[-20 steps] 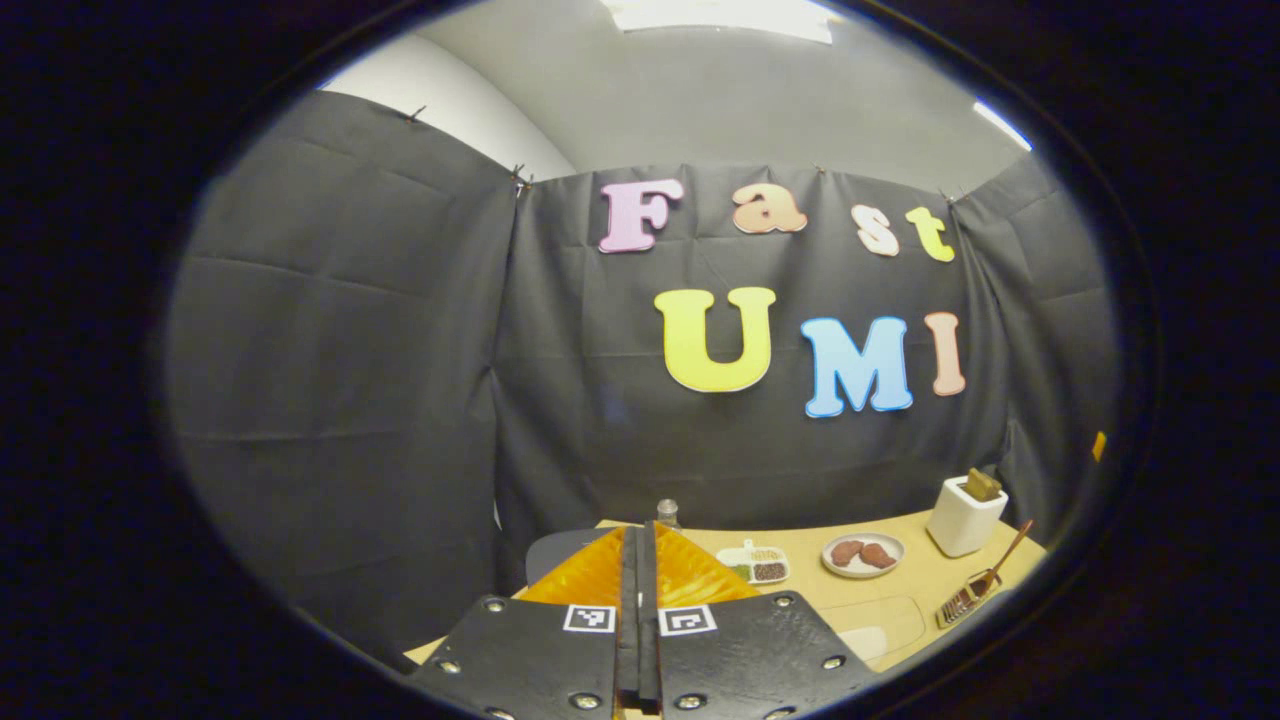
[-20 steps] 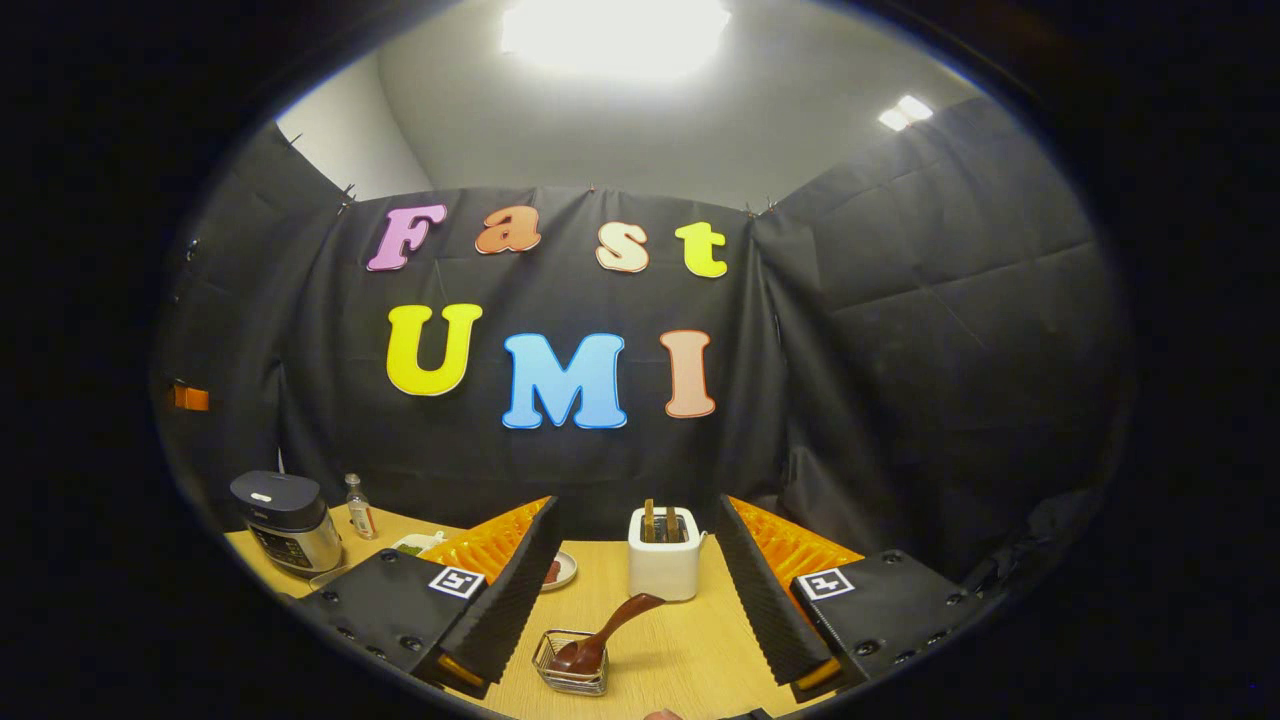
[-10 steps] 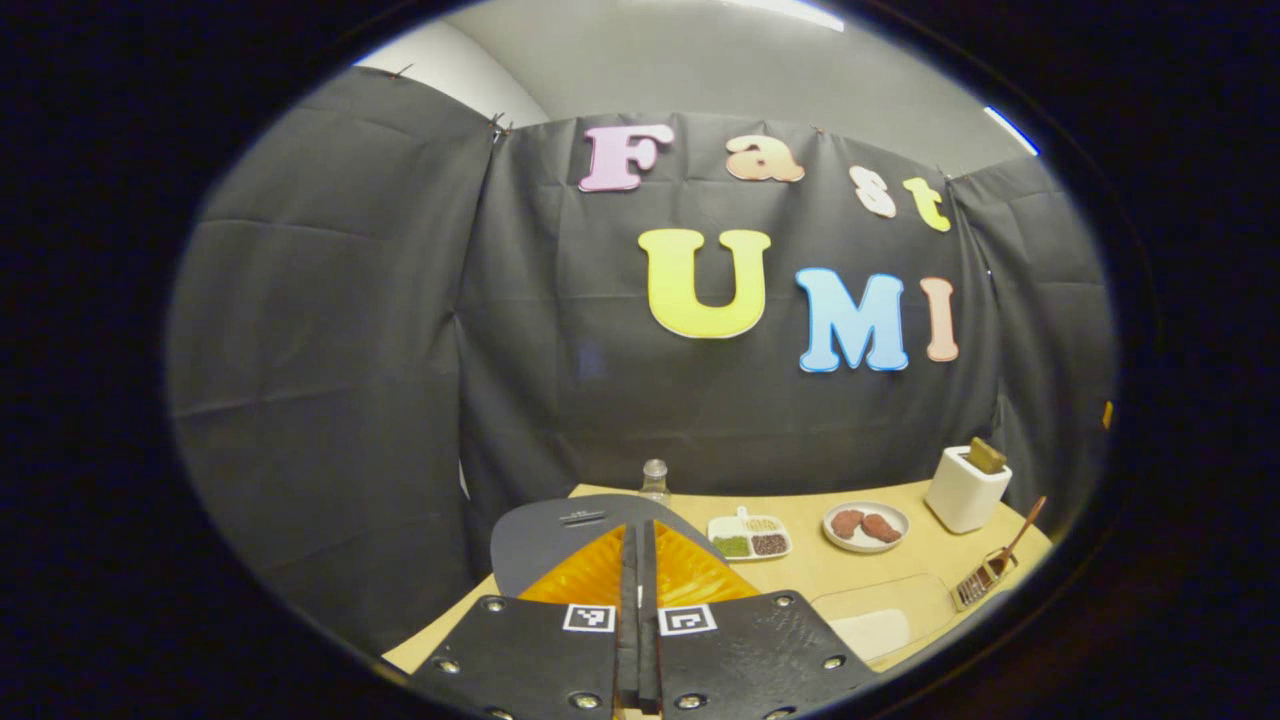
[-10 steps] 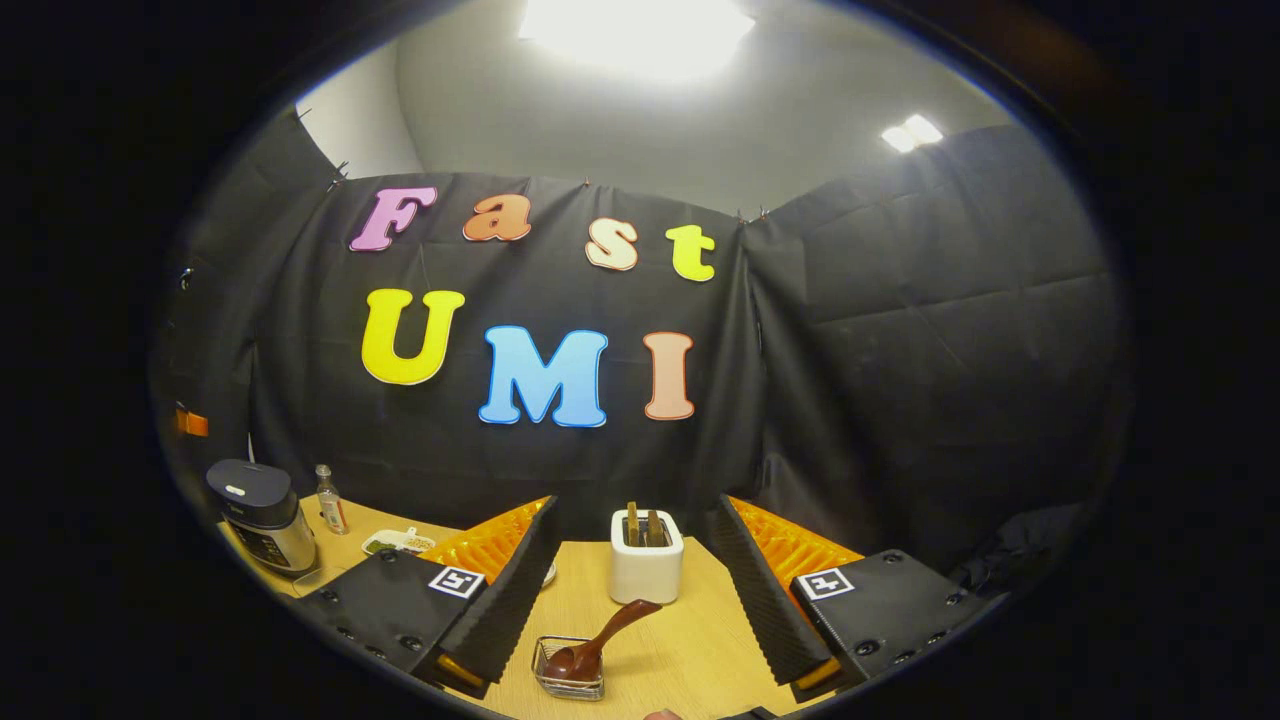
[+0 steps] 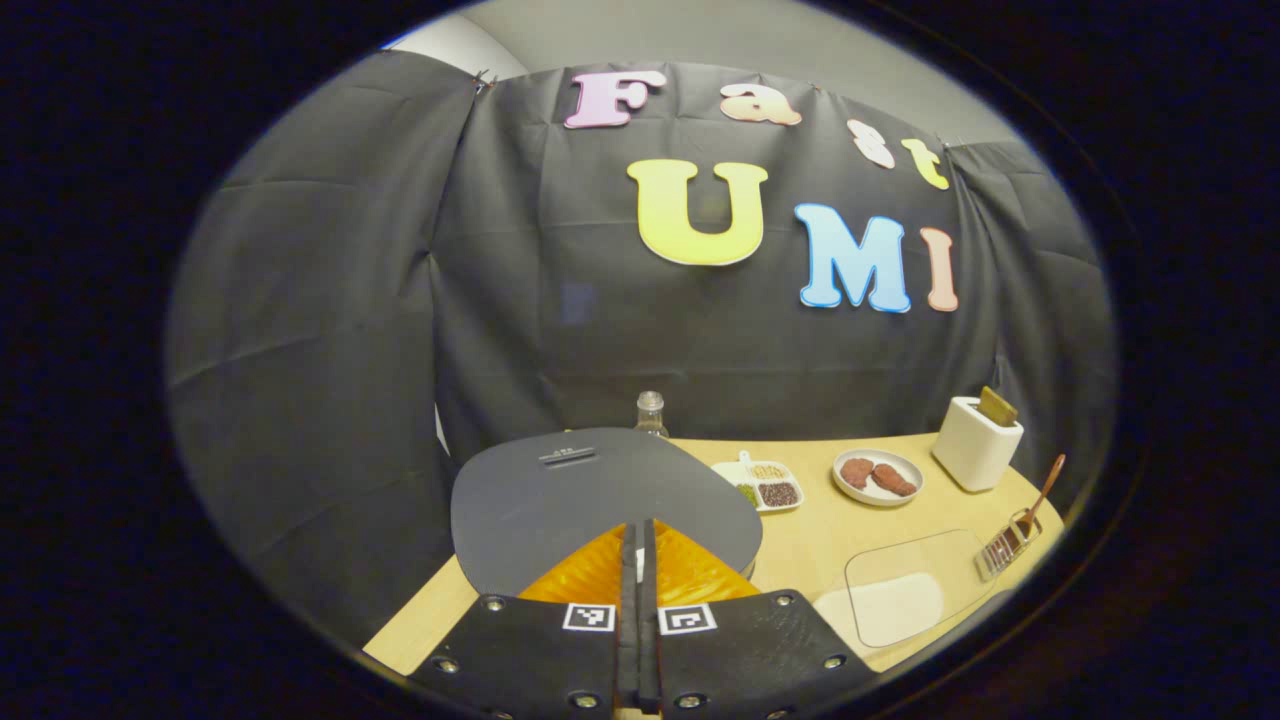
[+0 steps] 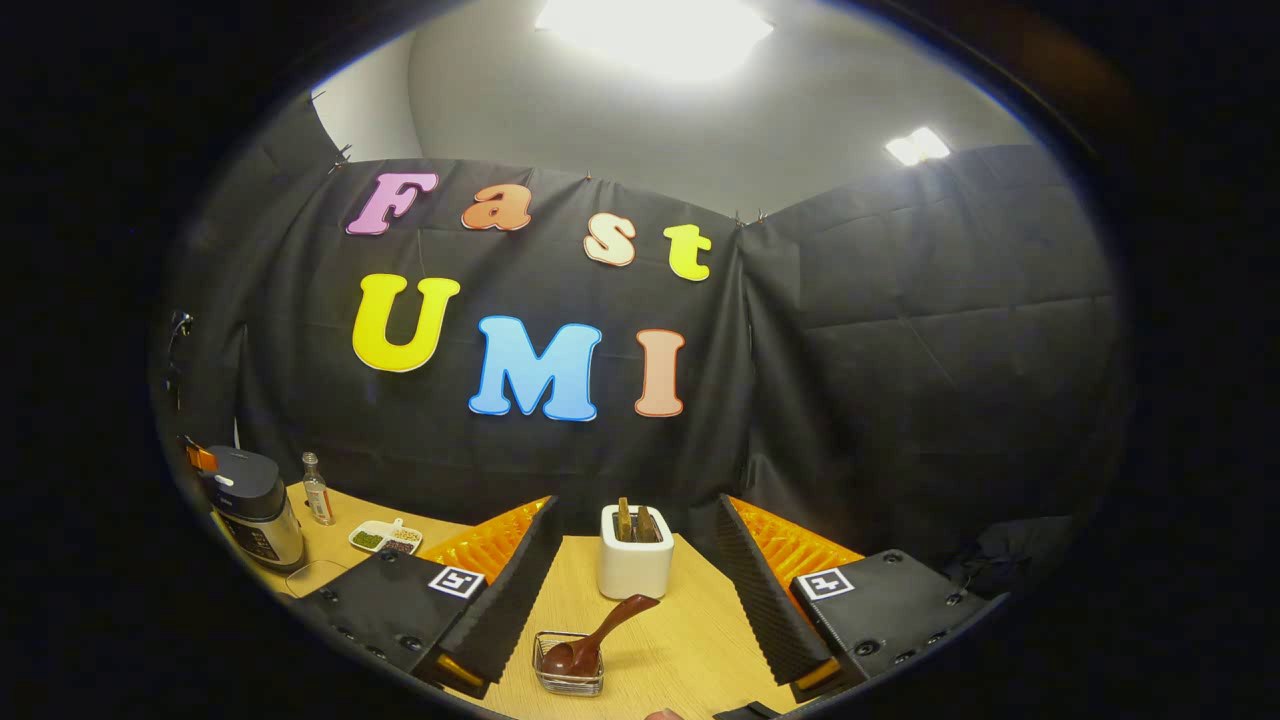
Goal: Close the left gripper, press the button to open the rice cooker; take a wooden spoon from the chopstick holder with the right hand, scoop a spoonful of rice and pour it into the rice cooker, then put the wooden spoon back into the chopstick holder.
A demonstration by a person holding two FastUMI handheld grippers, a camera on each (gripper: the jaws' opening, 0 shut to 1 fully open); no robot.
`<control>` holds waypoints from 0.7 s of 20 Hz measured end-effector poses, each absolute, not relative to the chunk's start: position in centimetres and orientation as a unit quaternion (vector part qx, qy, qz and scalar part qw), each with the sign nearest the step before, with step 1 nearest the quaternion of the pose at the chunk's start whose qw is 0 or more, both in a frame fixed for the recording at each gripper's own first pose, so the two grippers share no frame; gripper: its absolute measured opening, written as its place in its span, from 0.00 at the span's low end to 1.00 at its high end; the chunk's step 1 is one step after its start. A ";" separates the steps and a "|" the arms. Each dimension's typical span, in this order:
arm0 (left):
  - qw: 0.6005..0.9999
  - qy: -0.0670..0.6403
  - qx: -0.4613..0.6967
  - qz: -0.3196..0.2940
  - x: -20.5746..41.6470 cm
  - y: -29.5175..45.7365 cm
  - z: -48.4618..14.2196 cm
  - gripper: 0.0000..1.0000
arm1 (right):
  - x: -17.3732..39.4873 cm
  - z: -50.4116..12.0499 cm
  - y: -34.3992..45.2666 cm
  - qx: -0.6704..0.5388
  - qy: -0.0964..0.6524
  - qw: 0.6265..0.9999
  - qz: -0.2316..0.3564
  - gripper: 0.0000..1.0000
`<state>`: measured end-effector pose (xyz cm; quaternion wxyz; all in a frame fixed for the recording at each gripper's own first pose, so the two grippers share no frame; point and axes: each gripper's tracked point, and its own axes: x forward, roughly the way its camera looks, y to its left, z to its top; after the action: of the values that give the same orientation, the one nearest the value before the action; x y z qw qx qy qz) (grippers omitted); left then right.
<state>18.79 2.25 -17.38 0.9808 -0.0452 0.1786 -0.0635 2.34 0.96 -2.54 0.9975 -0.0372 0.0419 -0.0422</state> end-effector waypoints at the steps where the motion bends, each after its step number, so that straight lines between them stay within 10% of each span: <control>1: 0.980 0.183 -0.046 -0.065 18.8 2.2 -18.0 0.01 | 2.2 -2.6 1.0 -0.039 0.043 0.997 -0.044 0.98; 14: 0.975 0.202 -0.067 -0.056 18.7 1.5 -21.0 0.03 | 2.5 -3.0 2.6 -0.044 0.049 0.997 -0.035 0.98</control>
<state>18.68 1.50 -21.00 0.9755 -0.0670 0.2019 -0.0564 2.52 2.59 -2.99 0.9972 -0.0445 0.0493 -0.0350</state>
